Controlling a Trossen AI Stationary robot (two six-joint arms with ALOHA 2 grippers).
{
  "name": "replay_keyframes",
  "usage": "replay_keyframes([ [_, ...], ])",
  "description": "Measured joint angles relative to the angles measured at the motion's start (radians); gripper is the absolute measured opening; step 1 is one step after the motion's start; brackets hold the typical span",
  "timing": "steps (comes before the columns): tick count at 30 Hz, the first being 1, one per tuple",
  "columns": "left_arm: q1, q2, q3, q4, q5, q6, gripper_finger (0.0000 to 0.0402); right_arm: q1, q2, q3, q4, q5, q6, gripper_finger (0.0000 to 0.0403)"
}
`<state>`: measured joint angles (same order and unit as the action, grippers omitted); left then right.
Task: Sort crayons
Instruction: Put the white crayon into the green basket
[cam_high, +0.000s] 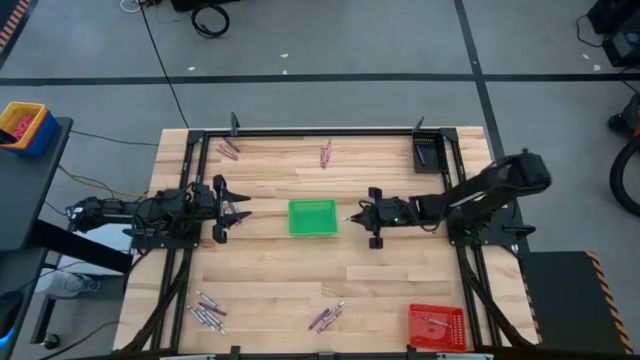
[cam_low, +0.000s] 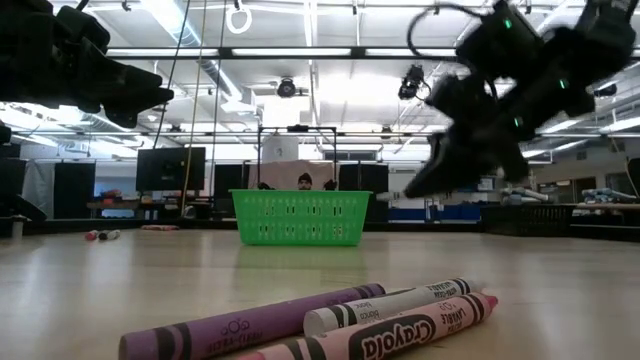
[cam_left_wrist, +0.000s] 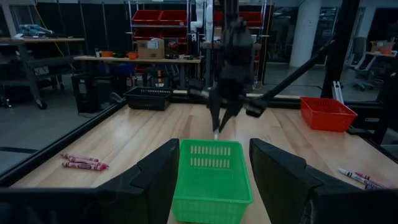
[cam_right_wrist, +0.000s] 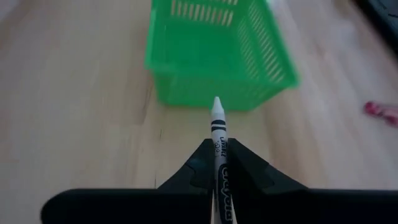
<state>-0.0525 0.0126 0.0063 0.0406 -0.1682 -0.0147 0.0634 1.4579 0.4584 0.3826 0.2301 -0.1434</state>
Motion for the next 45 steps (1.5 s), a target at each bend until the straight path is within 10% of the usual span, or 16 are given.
replay_keyframes([
  [8,0.000,0.000,0.000,0.000,0.000,0.000,0.0208,0.000,-0.065,0.227,-0.136,0.011,0.014,0.0038],
  [21,0.000,0.000,0.000,-0.001,0.000,0.000,0.0208,0.010,0.392,0.577,-0.058,-0.063,0.028,0.0038],
  [45,0.000,0.000,0.000,-0.001,0.000,0.000,0.0208,-0.058,0.478,0.576,-0.048,-0.050,0.119,0.0097],
])
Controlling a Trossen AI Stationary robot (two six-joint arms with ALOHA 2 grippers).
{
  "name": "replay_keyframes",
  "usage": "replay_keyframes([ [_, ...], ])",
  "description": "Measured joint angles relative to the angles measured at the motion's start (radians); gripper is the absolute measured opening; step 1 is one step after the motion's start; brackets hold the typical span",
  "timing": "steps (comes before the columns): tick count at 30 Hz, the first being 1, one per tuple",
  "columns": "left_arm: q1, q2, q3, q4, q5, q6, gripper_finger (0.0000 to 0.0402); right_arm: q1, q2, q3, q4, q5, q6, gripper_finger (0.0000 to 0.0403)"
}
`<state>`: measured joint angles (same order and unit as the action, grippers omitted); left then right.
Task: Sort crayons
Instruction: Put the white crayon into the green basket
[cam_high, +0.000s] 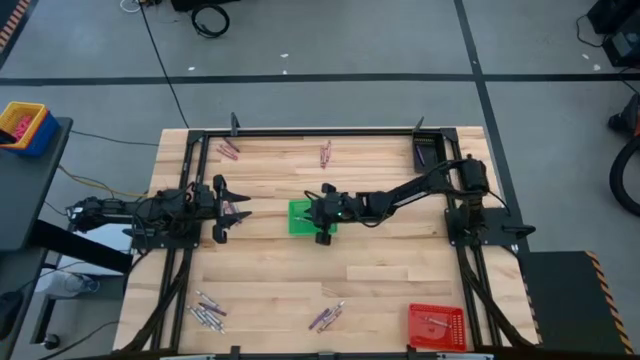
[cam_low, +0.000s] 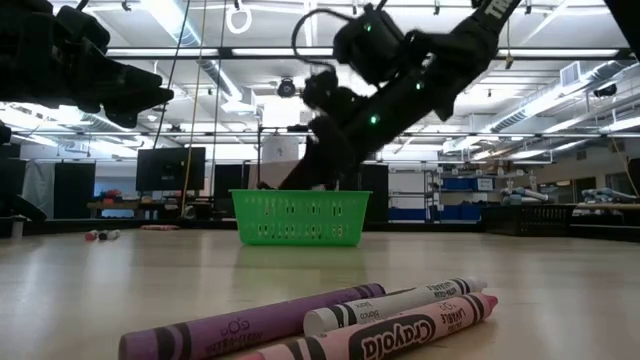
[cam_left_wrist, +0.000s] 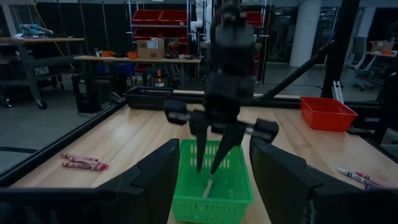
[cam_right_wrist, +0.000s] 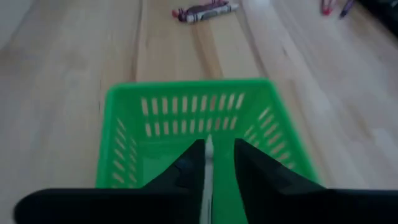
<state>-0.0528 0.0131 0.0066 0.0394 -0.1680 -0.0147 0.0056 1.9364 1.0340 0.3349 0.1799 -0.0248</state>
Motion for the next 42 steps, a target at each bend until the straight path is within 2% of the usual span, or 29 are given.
replay_keyframes([
  [6,0.000,0.000,0.000,0.001,0.000,0.000,0.0208,0.028,-0.116,0.000,-0.091,0.012,-0.001,0.0143],
  [11,0.000,0.000,0.000,0.001,0.000,0.000,0.0208,0.143,-0.205,0.001,-0.198,-0.201,0.029,0.0147],
  [13,0.000,0.000,0.000,0.001,0.000,0.000,0.0208,0.230,-0.207,0.001,-0.219,-0.234,0.030,0.0145],
  [19,0.000,0.000,0.000,0.001,0.000,0.000,0.0208,0.479,-0.131,-0.001,-0.198,-0.129,0.035,0.0143],
  [24,0.000,0.004,0.000,0.001,0.000,0.000,0.0208,0.588,-0.041,0.000,-0.187,0.012,0.068,0.0142],
  [30,0.000,0.007,0.000,0.000,0.000,0.000,0.0208,0.576,-0.006,-0.002,-0.175,0.035,0.097,0.0142],
  [34,0.000,0.007,0.000,0.000,0.000,0.000,0.0208,0.542,-0.007,-0.033,-0.125,-0.007,0.079,0.0142],
  [37,0.000,0.007,0.000,0.000,0.000,0.000,0.0208,0.525,-0.008,-0.090,-0.034,-0.070,0.087,0.0142],
  [42,0.000,0.007,0.000,0.001,0.000,0.000,0.0208,0.522,-0.008,-0.193,0.172,-0.096,0.096,0.0142],
])
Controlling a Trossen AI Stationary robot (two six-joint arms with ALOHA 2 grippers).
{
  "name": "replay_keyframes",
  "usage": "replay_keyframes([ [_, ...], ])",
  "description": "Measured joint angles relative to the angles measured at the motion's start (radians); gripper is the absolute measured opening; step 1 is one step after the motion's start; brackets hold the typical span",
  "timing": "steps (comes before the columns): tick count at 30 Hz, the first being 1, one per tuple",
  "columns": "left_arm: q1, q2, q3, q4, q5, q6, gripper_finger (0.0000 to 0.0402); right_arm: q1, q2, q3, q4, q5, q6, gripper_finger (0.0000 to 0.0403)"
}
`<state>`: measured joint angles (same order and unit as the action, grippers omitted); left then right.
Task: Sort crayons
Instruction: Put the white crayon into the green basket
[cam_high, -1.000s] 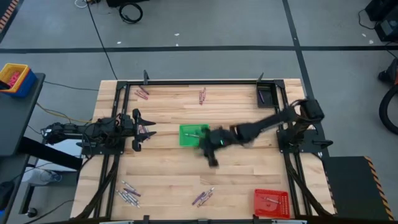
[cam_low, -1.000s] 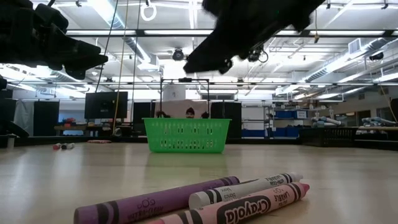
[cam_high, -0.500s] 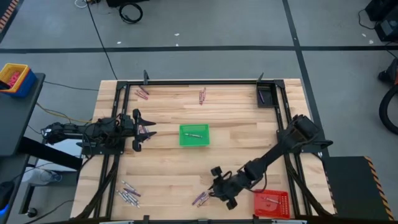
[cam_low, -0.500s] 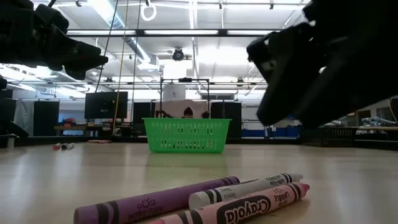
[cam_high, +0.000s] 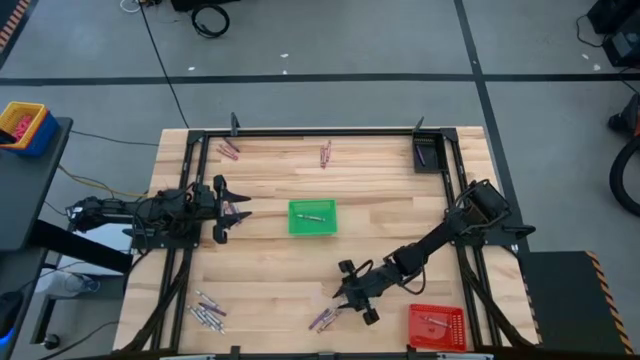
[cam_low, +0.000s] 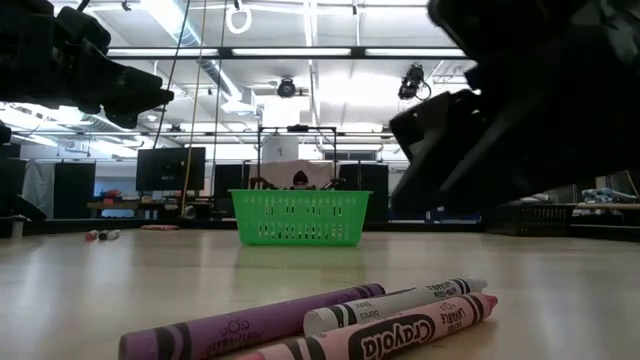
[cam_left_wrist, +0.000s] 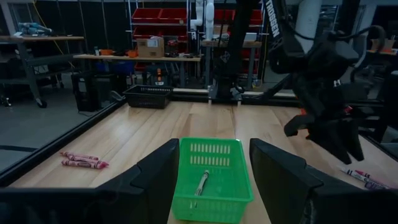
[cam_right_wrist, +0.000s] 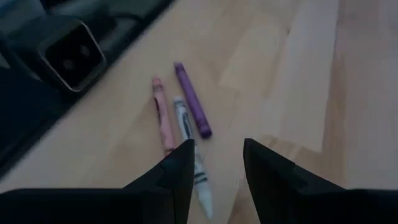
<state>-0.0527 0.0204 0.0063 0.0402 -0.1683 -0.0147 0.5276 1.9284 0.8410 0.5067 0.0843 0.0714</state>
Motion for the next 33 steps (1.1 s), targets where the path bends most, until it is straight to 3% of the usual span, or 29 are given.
replay_keyframes([
  [13,0.000,0.000,0.000,0.000,0.000,0.000,0.0208,0.000,0.000,-0.053,0.066,0.000,-0.040,0.0142],
  [26,0.000,-0.001,0.000,-0.001,0.000,0.000,0.0208,-0.001,0.112,-0.048,0.160,-0.023,-0.045,0.0142],
  [33,0.000,-0.001,0.000,-0.001,0.000,0.000,0.0208,-0.001,0.112,-0.047,0.155,-0.056,-0.076,0.0112],
])
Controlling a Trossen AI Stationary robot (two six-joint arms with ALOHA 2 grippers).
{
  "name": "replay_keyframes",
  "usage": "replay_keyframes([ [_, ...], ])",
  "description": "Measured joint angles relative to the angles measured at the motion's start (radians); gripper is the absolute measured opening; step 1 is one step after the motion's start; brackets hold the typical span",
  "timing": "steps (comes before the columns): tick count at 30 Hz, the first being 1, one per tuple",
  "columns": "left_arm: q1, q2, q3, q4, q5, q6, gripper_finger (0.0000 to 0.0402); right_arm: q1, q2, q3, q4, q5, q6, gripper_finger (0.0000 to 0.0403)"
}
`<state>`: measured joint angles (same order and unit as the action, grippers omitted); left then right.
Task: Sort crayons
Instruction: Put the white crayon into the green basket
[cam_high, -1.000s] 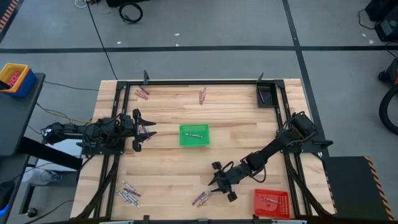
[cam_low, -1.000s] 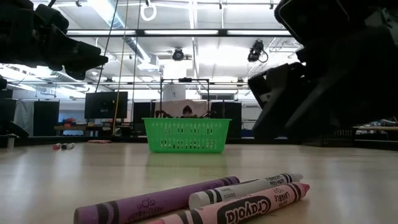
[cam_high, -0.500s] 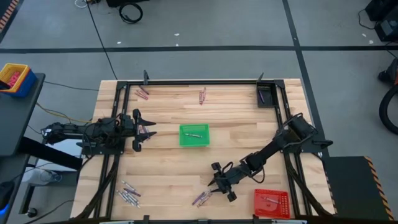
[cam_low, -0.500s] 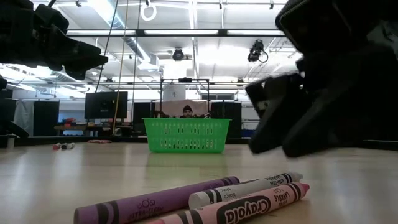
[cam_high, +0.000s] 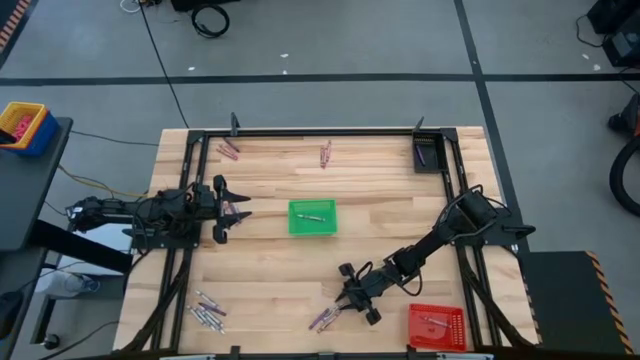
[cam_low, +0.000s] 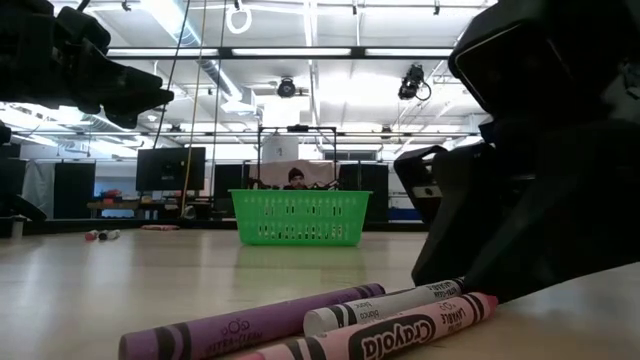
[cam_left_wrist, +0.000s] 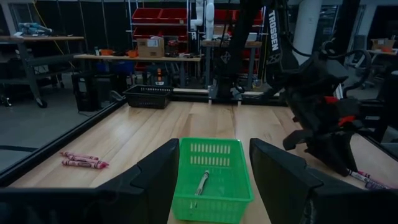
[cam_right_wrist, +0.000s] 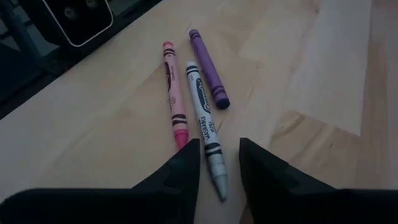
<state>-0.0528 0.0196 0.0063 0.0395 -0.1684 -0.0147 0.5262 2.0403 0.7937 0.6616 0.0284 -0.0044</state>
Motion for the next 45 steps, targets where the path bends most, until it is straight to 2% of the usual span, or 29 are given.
replay_keyframes([
  [11,0.000,0.000,0.000,0.001,0.000,0.000,0.0208,0.001,0.000,0.000,0.000,-0.025,-0.021,0.0035],
  [17,0.000,0.000,0.000,0.001,0.000,0.000,0.0208,0.003,-0.037,-0.005,-0.034,-0.025,-0.018,0.0036],
  [22,0.000,0.000,0.000,0.001,0.000,0.000,0.0208,0.004,-0.169,-0.004,-0.104,-0.019,-0.035,0.0037],
  [25,0.000,0.000,0.000,0.001,0.000,0.000,0.0208,-0.013,-0.256,-0.004,-0.147,0.067,-0.048,0.0037],
  [30,0.000,0.000,0.000,0.001,0.000,0.000,0.0208,-0.096,-0.353,-0.003,-0.191,0.310,-0.049,0.0037],
  [33,0.000,0.000,0.000,0.001,0.000,0.000,0.0208,-0.173,-0.363,-0.003,-0.206,0.402,-0.032,0.0037],
  [36,0.000,0.000,0.000,0.001,0.000,0.000,0.0208,-0.262,-0.341,-0.003,-0.209,0.408,0.002,0.0037],
  [39,0.000,0.000,0.000,0.001,0.000,0.000,0.0208,-0.339,-0.301,-0.002,-0.208,0.341,0.012,0.0037],
  [45,0.000,0.000,0.000,0.001,0.000,0.000,0.0208,-0.407,-0.256,0.015,-0.219,0.324,0.076,0.0048],
])
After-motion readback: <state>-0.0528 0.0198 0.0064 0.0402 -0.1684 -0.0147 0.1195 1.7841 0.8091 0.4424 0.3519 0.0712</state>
